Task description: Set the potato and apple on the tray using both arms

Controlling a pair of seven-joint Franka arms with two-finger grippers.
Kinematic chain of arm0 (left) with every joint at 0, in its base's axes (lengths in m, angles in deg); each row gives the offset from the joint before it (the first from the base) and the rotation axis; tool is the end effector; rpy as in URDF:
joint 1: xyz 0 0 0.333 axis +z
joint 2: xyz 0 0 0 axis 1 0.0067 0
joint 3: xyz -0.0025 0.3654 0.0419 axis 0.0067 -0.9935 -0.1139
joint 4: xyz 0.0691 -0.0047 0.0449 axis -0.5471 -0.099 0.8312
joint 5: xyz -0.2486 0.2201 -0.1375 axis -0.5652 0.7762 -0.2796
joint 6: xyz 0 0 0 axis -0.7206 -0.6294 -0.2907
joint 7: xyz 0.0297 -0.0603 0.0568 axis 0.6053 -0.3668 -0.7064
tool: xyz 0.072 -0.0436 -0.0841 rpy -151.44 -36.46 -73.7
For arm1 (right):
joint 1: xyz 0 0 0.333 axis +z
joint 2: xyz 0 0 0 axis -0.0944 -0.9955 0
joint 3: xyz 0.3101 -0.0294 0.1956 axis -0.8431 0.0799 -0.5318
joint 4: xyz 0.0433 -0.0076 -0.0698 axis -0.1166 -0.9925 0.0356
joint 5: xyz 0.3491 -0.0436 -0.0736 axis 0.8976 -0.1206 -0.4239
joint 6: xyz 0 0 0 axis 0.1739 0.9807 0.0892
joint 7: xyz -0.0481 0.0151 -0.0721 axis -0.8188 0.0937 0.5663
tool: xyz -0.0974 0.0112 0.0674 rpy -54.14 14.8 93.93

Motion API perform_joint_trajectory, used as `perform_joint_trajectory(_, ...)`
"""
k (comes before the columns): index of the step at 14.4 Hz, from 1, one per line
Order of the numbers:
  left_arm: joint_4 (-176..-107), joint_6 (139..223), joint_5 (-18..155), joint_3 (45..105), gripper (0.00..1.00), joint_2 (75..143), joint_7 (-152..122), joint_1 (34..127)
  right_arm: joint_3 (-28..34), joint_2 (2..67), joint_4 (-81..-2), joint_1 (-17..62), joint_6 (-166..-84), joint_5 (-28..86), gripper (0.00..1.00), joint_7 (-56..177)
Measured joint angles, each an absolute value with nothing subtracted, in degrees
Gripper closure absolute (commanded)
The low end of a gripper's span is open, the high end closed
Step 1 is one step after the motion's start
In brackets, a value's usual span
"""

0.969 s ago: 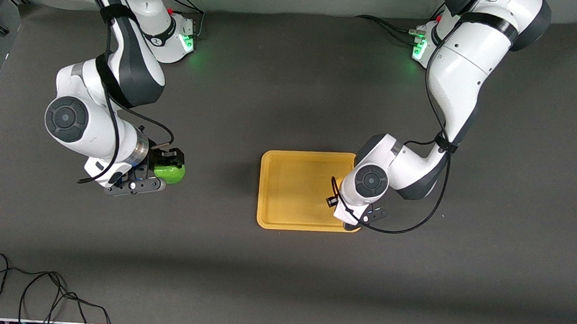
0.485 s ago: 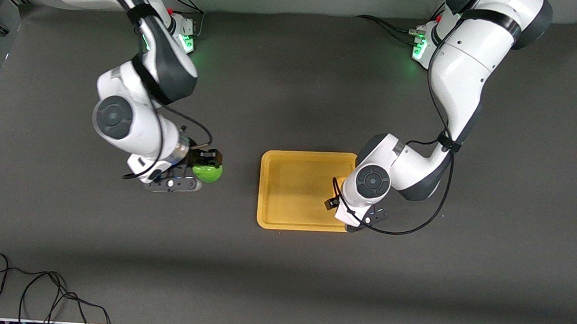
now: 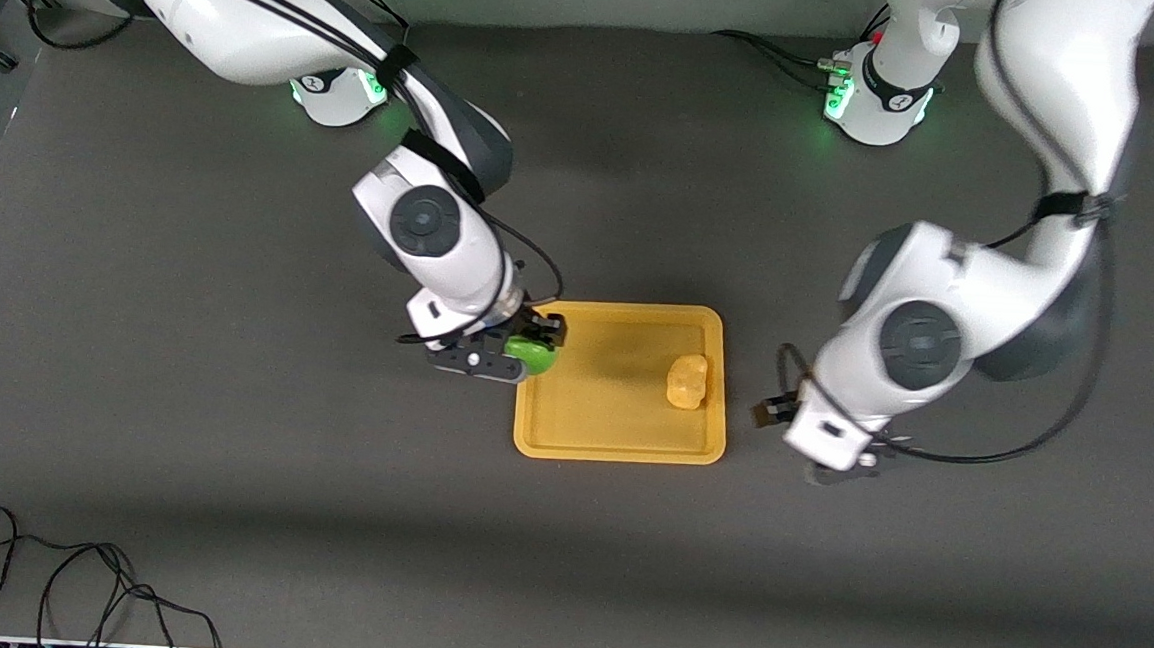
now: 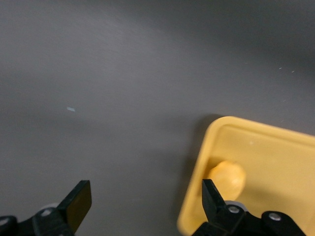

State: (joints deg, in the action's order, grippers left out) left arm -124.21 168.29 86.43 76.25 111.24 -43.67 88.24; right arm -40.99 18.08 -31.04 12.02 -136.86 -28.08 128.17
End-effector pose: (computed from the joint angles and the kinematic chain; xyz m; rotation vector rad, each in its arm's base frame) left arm 0.6488 -0.1829 0.4634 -3.0877 -0.3640 0.1186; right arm 0.5799 0.4157 0.3684 -2.9336 0.3703 -0.0001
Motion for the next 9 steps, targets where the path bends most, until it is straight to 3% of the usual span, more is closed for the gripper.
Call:
perform_joint_trajectory(5,-125.36,158.68,82.17,76.17,0.0,105.05,-20.26,100.9,-43.79,6.17,-28.01,14.2,-148.67,-41.53,0.76,142.29)
perform_joint_trajectory(9,-134.33,163.01,81.59,76.06,0.0,94.11,-9.41,108.92,-43.86,2.07,-25.8,16.02,-149.62,-44.13,0.76,144.41)
